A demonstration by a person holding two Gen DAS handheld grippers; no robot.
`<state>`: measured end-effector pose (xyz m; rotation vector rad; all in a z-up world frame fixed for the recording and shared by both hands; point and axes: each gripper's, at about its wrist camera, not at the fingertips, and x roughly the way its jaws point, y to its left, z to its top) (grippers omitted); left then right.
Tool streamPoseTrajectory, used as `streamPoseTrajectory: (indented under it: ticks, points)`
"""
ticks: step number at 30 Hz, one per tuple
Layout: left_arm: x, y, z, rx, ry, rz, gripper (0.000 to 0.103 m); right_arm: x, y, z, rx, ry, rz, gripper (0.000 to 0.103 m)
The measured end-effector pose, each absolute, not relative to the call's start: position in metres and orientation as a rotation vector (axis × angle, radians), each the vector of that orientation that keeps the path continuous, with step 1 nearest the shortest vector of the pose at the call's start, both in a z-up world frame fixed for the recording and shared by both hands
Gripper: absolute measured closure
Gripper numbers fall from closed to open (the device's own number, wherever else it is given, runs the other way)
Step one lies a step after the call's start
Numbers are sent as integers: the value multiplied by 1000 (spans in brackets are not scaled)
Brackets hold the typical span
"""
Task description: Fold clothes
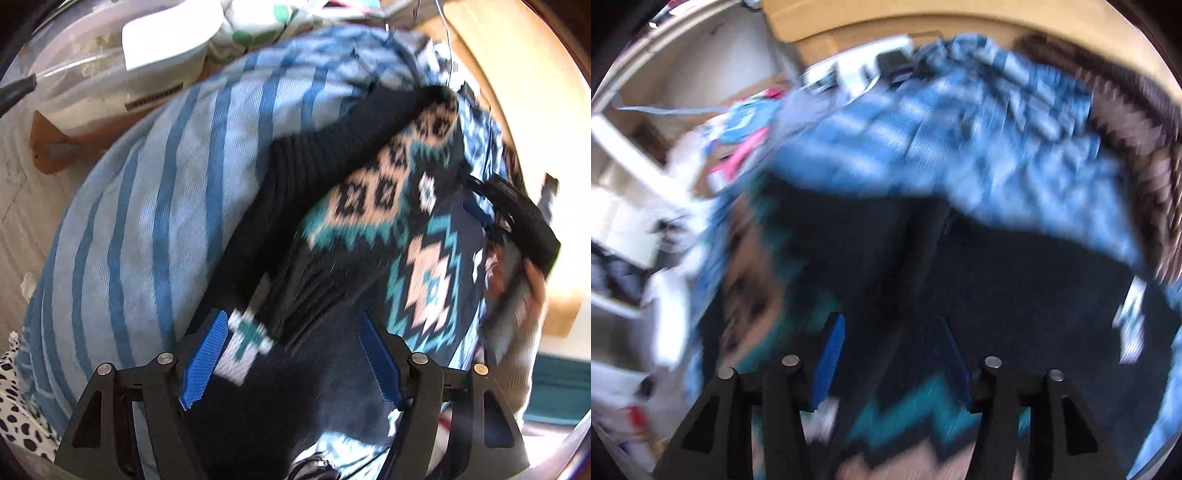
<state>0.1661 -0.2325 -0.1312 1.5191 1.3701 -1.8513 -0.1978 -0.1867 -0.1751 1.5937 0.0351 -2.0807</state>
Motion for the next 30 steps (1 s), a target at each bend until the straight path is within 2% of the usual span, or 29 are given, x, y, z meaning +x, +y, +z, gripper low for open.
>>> streamPoseTrajectory:
  ticks: [2,9,11,13,18,22,30]
  points:
    - [176,-227,-135,1571,1358,-1851,29,-156,-165,-185,1673,-85,-1936,37]
    - [229,-200,-124,1619,1266,-1858,29,-37,-115,-223,1840,-266,-1719,38]
    - [243,-189,-121,1617,1278,-1876,29,-24,-99,-229,1880,-417,-1727,38]
    - [255,-177,-122,1627,1321,-1914,29,-21,-88,-230,1910,-487,-1681,38]
    - [269,-162,-135,1685,1418,-1915,29,-5,-70,-203,1817,-536,-1699,33]
    - [277,-163,-155,1705,1416,-1745,29,6,-78,-199,1813,-483,-1652,32]
    - [290,-163,-182,1673,1665,-1654,29,24,-95,-211,1817,-366,-1583,32]
